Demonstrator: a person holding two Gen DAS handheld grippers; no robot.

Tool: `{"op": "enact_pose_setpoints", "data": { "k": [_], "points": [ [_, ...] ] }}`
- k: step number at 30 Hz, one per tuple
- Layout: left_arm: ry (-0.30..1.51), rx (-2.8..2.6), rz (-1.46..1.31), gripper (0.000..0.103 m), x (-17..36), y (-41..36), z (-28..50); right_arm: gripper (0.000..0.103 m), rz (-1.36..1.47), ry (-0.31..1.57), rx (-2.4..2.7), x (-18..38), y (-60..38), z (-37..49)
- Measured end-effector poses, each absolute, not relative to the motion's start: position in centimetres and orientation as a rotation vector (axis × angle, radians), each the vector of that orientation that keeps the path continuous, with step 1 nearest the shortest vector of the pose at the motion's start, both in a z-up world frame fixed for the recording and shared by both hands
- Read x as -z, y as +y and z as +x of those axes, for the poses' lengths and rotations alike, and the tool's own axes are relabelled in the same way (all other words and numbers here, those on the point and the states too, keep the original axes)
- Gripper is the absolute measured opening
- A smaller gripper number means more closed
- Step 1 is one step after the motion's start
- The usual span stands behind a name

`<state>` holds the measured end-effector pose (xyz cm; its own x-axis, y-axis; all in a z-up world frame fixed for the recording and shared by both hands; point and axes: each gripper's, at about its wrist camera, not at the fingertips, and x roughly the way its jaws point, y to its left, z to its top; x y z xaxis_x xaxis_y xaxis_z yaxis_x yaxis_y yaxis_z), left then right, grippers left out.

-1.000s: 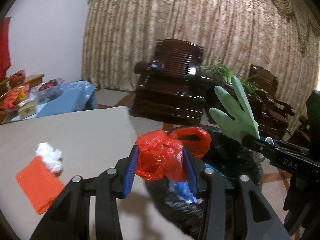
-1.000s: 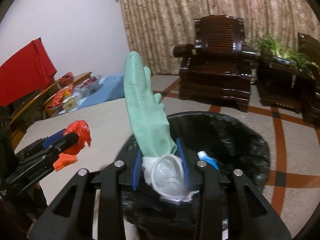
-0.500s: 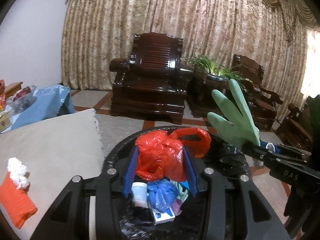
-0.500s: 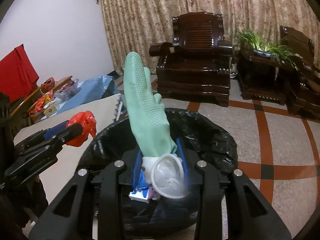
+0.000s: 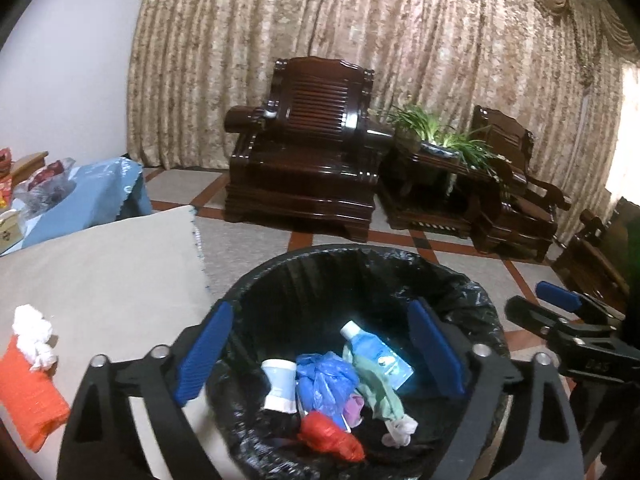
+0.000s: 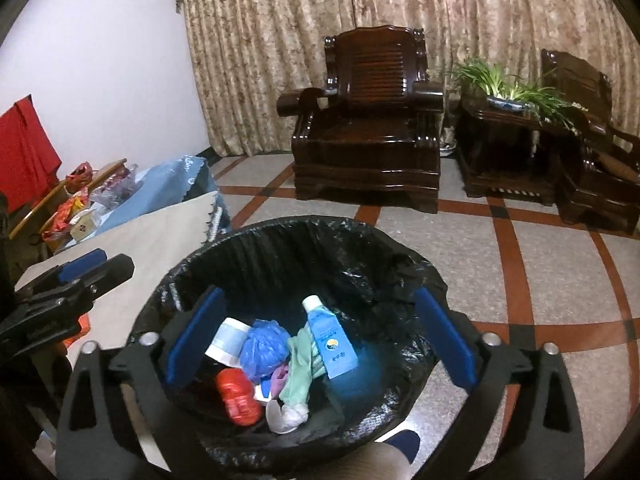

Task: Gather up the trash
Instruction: 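Move both open tools back over the table to the orange foam nets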

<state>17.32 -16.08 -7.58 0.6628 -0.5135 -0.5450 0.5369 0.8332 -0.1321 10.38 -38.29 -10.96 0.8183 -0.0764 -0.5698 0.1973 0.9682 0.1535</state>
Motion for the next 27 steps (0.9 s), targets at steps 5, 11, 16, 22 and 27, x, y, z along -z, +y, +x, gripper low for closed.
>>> {"op": "enact_pose_setpoints", "data": {
  "k": [5, 11, 16, 22, 27],
  "points": [
    [0.597, 0.534, 0.041, 0.097, 7.2, -13.2, 16.7, 0.098, 0.203, 0.593, 0.117, 10.2, -36.7, 10.5],
    [0.599, 0.438, 0.011, 0.097, 7.4, -7.6, 15.4, 0.098, 0.186, 0.589, 0.06, 9.5, -33.4, 11.0],
    [0.594, 0.334, 0.005, 0.097, 7.8, -2.4, 14.5, 0.098, 0.15, 0.597, -0.005, 9.4, -30.0, 12.0],
    [0.593, 0.207, -0.017, 0.097, 8.4, 3.7, 13.8, 0.098, 0.111, 0.606, -0.078, 9.5, -25.6, 13.2],
    [0.594, 0.125, -0.039, 0.097, 8.8, 7.7, 13.7, 0.098, 0.051, 0.599, -0.159, 9.4, -21.0, 14.6]
  ]
}}
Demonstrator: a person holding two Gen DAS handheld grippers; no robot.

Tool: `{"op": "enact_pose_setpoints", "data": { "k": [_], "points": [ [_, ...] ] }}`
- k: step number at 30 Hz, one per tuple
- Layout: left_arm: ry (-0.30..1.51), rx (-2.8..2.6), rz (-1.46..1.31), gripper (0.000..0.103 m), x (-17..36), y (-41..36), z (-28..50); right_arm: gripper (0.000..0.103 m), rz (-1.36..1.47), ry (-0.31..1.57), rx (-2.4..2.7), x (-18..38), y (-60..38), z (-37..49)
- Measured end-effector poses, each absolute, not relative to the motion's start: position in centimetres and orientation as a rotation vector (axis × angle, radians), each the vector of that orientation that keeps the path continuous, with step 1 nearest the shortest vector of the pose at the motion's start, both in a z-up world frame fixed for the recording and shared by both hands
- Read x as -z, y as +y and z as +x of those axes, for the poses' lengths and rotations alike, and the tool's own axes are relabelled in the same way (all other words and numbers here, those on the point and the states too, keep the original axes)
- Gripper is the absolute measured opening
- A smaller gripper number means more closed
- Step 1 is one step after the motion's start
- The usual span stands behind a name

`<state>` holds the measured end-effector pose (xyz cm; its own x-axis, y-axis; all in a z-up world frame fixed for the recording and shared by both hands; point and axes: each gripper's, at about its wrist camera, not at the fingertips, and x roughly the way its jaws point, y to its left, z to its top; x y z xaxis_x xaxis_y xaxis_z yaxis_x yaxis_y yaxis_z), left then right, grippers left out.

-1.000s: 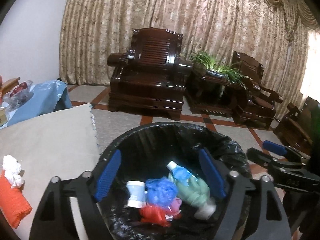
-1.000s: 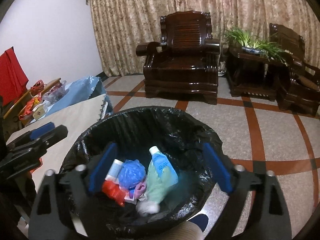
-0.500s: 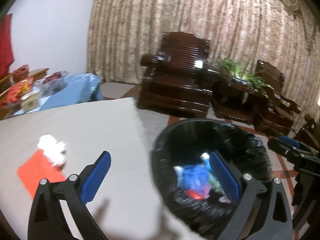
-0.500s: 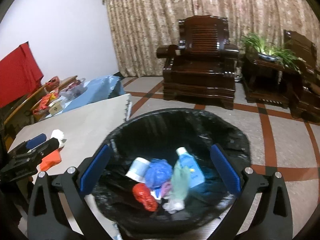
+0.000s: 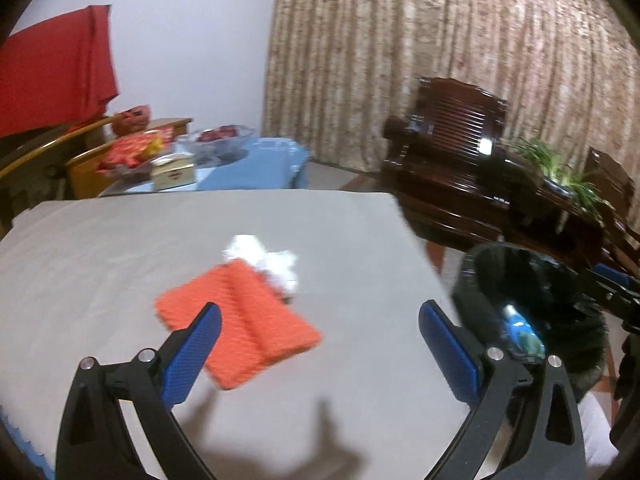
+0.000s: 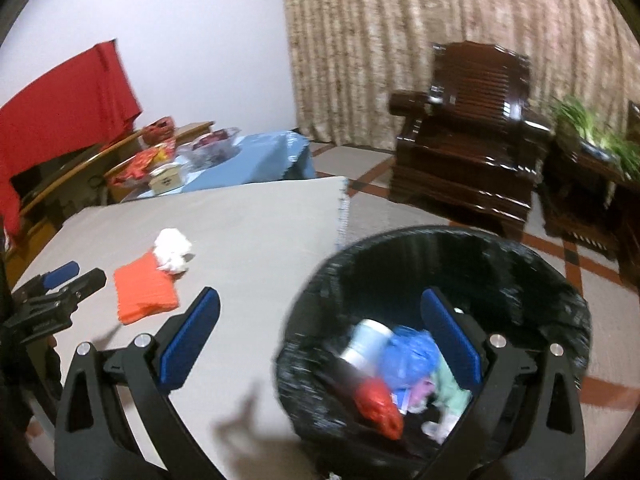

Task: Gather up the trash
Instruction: 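Move both open tools back over the table to the orange foam nets, then close the right tool on the rolled orange foam net sleeve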

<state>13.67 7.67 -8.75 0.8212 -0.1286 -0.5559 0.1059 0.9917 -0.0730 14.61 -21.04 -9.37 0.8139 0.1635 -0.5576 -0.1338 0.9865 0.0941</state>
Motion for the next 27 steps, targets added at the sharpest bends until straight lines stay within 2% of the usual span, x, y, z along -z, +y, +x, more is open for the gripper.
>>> {"op": "enact_pose_setpoints", "data": {
  "k": [16, 27],
  "points": [
    [0.631, -0.061, -0.087, 0.097, 11.4, 17.4, 13.8, 0.098, -0.026, 0.639, -0.315, 12.2, -9.8, 19.5],
    [0.68, -0.093, -0.105, 0.097, 13.5, 20.4, 14.3, 0.098, -0.025, 0.719, -0.38, 15.6, -3.6, 22.2]
  ]
}}
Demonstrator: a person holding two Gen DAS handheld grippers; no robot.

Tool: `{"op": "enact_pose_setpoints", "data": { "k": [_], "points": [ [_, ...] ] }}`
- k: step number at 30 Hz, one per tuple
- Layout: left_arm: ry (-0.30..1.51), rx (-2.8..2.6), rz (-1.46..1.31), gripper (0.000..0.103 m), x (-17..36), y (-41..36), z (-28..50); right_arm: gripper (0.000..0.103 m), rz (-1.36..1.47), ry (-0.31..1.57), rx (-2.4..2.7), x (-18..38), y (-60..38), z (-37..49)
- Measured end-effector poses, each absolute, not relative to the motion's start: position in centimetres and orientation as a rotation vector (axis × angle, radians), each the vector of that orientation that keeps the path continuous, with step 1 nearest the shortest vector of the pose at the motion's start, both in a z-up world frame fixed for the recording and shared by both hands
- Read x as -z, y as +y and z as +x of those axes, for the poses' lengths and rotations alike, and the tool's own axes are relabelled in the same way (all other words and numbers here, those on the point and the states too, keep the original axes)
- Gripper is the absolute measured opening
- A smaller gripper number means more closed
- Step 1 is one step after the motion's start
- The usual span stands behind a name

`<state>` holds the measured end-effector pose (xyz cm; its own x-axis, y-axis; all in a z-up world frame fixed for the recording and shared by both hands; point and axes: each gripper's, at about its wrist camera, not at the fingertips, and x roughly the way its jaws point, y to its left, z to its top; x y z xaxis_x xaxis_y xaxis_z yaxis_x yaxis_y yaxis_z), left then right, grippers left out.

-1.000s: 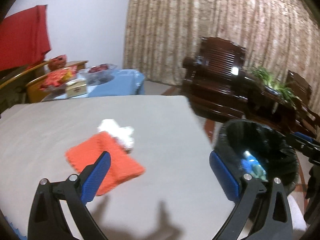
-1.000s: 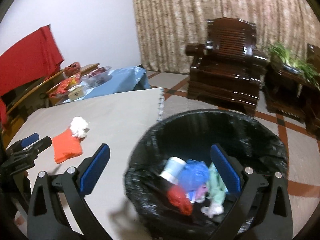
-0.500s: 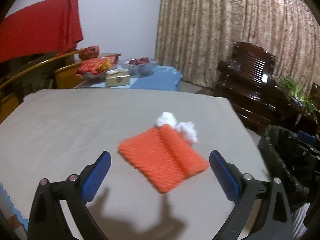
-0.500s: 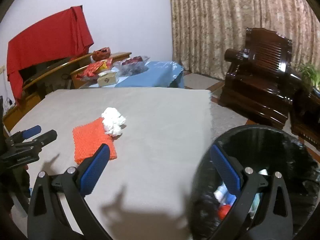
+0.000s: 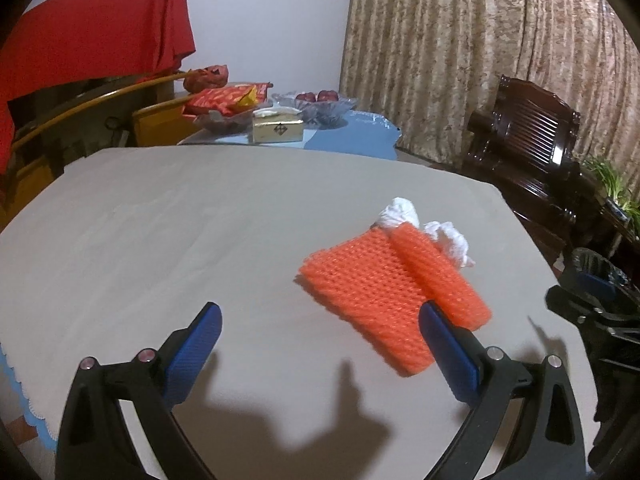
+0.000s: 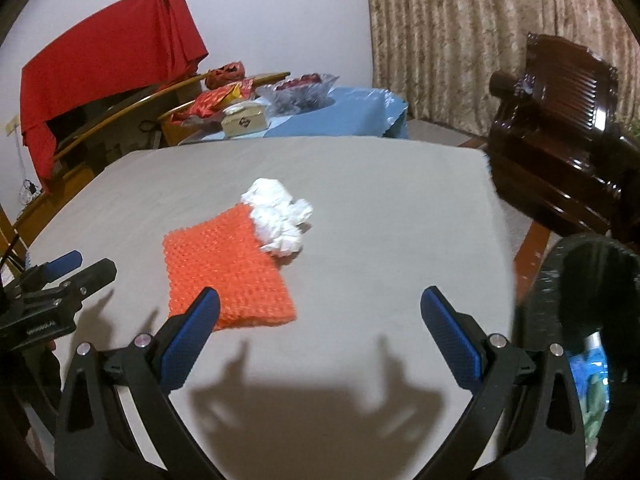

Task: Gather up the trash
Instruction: 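Close the right tool on the rolled orange foam net sleeve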

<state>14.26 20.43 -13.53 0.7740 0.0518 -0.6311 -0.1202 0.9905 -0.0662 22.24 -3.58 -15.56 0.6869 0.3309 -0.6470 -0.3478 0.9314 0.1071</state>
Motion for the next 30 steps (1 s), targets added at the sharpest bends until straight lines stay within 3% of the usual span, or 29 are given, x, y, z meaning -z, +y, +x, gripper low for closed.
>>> {"op": "enact_pose_setpoints", "data": {
  "k": [18, 19, 20, 22, 24, 29, 30],
  "points": [
    [0.718, -0.129, -0.114, 0.097, 14.8, 23.9, 15.2, 0.097, -0.121, 0.837, -0.436, 19.8, 3.9, 26.0],
    [0.718, -0.129, -0.113, 0.097, 14.9, 24.0, 15.2, 0.091, -0.12, 0.845, -0.445, 19.9, 4.0, 26.1],
    [0.719, -0.128, -0.115, 0.097, 14.8, 24.1, 15.4, 0.077, -0.122, 0.851, -0.452, 20.0, 4.0, 26.1],
    [0.72, -0.126, -0.121, 0.097, 14.9, 24.2, 15.5, 0.064, -0.121, 0.882, -0.476, 20.3, 4.1, 26.4],
    [0.721, -0.124, -0.123, 0.097, 14.9, 24.1, 15.5, 0.059, -0.102, 0.895, -0.489, 20.5, 3.9, 26.4],
    [0.725, -0.116, -0.131, 0.097, 14.9, 23.7, 15.6, 0.03, -0.097, 0.894, -0.523, 20.2, 3.7, 26.0],
    [0.726, -0.115, -0.131, 0.097, 14.9, 23.6, 15.6, 0.029, -0.098, 0.891, -0.534, 20.0, 3.5, 25.8]
  ]
}}
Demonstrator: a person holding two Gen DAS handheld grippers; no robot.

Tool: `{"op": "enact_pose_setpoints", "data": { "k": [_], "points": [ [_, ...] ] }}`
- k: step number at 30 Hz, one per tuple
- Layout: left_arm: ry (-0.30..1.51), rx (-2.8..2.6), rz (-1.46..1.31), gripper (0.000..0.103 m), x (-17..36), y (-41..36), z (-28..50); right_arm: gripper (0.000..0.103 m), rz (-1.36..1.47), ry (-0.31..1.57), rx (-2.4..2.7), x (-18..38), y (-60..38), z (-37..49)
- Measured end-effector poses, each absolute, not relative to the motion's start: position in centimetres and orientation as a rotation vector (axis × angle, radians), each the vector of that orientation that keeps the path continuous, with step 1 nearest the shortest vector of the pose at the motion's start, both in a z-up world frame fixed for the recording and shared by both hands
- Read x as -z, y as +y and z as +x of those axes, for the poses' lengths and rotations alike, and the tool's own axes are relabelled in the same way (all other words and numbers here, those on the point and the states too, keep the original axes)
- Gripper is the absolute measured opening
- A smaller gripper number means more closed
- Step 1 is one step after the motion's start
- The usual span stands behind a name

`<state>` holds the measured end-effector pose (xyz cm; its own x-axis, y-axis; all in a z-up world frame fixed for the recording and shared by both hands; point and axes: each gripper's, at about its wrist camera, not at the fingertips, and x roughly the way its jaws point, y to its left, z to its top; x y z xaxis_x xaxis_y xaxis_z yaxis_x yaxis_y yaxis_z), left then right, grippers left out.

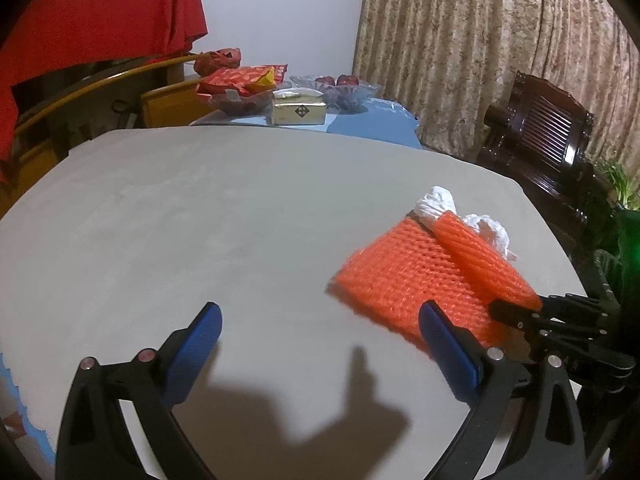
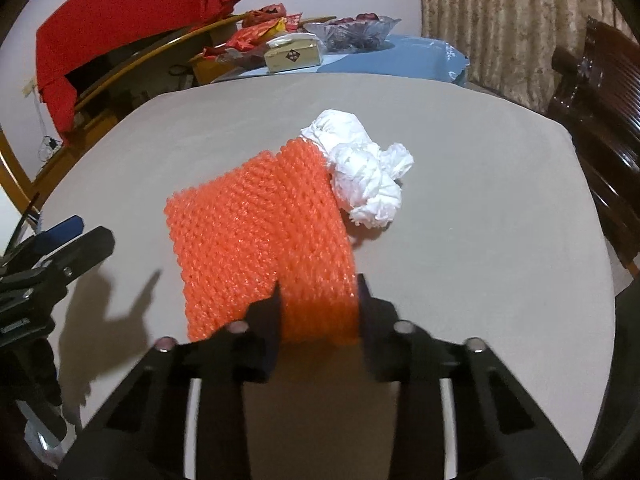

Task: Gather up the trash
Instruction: 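Close the right tool on the rolled orange foam net sleeve, then grasp the flat orange foam net with the left tool while the right tool lifts its sleeve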

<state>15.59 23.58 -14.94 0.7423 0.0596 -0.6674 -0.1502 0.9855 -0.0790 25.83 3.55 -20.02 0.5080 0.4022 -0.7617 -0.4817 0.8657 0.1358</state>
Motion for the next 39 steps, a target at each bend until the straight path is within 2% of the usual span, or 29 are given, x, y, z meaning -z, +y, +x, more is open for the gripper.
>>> {"op": "enact_pose_setpoints", "data": {
  "k": [2, 7, 15, 21, 22, 23, 24, 25, 27, 29, 31, 33, 39],
  "points": [
    [0.726, -0.111, -0.131, 0.097, 14.8, 23.3, 15.6, 0.026, -0.092, 0.883, -0.548, 19.7, 3.3, 25.5],
    [0.727, -0.1, -0.126, 0.097, 14.6, 22.5, 15.6, 0.026, -0.067, 0.85, -0.584, 18.3, 2.5, 24.2],
    [0.738, -0.079, -0.111, 0.097, 14.6, 21.1, 15.8, 0.033, -0.047, 0.855, -0.578, 17.6, 1.0, 22.7],
    [0.775, -0.063, -0.089, 0.096, 15.9, 19.6, 16.2, 0.033, -0.036, 0.862, -0.535, 18.0, -1.2, 22.3],
    [0.777, -0.061, -0.088, 0.096, 16.0, 19.3, 16.1, 0.041, -0.034, 0.865, -0.527, 18.1, -1.6, 22.4],
    [0.779, -0.058, -0.088, 0.096, 16.1, 19.1, 16.1, 0.054, -0.031, 0.865, -0.511, 18.1, -1.9, 22.4],
    [0.782, -0.056, -0.088, 0.096, 16.3, 18.9, 16.1, 0.054, -0.024, 0.864, -0.505, 18.1, -2.3, 22.4],
    [0.785, -0.051, -0.086, 0.096, 16.4, 18.6, 16.2, 0.047, -0.022, 0.866, -0.51, 18.3, -2.6, 22.4],
    [0.789, -0.044, -0.083, 0.096, 16.6, 18.1, 16.3, 0.039, -0.025, 0.867, -0.508, 18.3, -3.0, 22.3],
    [0.796, -0.035, -0.079, 0.096, 16.8, 17.6, 16.4, 0.024, -0.04, 0.867, -0.514, 18.3, -3.3, 22.2],
    [0.799, -0.026, -0.075, 0.096, 16.9, 17.1, 16.5, 0.021, -0.044, 0.864, -0.521, 18.1, -3.5, 21.9],
    [0.8, -0.017, -0.076, 0.096, 16.9, 16.7, 16.5, 0.012, -0.047, 0.858, -0.527, 17.9, -3.9, 21.5],
    [0.819, 0.024, -0.082, 0.096, 17.3, 15.1, 16.5, 0.012, -0.066, 0.868, -0.471, 18.3, -4.9, 21.1]
  ]
}}
